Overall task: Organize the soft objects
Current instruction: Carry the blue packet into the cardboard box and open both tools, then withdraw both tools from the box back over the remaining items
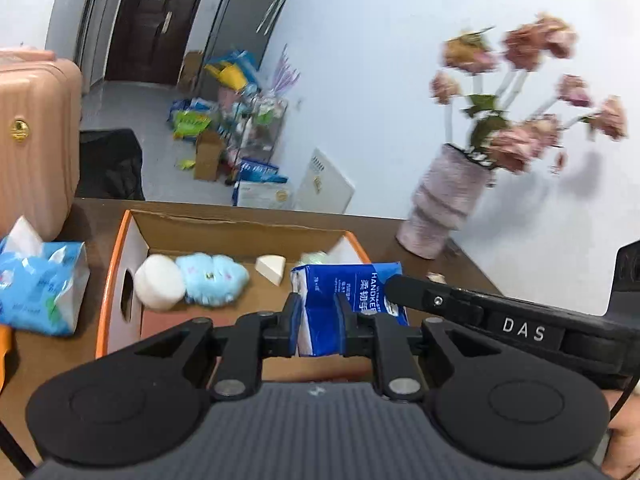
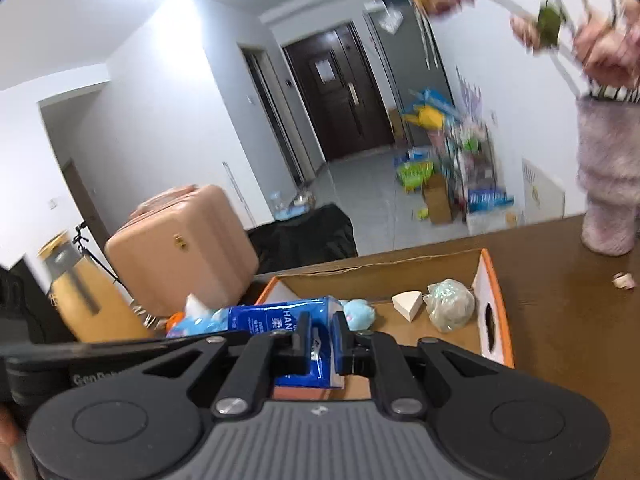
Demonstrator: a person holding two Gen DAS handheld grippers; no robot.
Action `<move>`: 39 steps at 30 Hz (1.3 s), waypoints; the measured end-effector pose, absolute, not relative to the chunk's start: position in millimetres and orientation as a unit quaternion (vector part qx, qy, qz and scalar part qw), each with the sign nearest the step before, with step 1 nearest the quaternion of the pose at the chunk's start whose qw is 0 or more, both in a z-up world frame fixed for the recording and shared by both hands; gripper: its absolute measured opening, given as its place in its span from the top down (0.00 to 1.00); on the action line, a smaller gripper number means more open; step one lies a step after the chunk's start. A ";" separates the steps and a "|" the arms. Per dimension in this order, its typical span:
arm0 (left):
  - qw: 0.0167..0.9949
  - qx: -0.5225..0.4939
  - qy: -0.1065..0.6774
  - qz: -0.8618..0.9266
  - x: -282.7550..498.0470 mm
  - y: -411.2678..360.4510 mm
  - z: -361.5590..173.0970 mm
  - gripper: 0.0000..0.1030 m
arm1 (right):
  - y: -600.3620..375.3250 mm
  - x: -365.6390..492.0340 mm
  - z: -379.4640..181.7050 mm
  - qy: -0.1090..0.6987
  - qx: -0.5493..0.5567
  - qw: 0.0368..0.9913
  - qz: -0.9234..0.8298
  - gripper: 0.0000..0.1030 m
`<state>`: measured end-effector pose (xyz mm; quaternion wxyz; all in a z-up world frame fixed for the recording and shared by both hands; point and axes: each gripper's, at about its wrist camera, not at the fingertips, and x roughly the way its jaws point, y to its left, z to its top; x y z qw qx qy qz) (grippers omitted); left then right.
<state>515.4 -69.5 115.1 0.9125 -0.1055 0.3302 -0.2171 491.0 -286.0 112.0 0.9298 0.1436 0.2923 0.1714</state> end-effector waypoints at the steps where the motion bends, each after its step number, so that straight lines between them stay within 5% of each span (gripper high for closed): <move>1: 0.910 -0.110 0.337 -0.213 531.1 -70.2 110.0 0.83 | -289.2 509.3 109.2 0.303 0.149 0.926 0.169 0.90; 15: 0.878 -0.078 0.448 -0.150 668.2 -106.7 7.4 0.84 | -277.1 655.6 -1.7 0.417 0.112 0.899 0.074 0.88; 23: 0.915 -0.017 0.381 -0.131 647.8 -91.5 39.2 0.77 | -275.6 649.4 12.7 0.394 0.091 0.912 0.071 0.77; 26: 0.938 0.032 0.333 -0.093 624.7 -78.9 64.3 0.51 | -285.5 635.0 37.8 0.379 0.074 0.920 0.065 0.72; 30: 0.967 0.061 0.241 -0.057 578.4 -51.5 90.2 0.04 | -296.9 599.2 71.6 0.342 0.019 0.938 0.045 0.37; 33: 0.982 0.069 0.174 -0.027 542.2 -36.9 99.1 0.00 | -301.4 562.4 90.6 0.297 -0.022 0.954 0.041 0.07; 39: 0.987 0.058 0.149 -0.015 492.6 -26.2 105.9 0.00 | -306.1 494.2 111.6 0.192 -0.030 0.981 0.024 0.00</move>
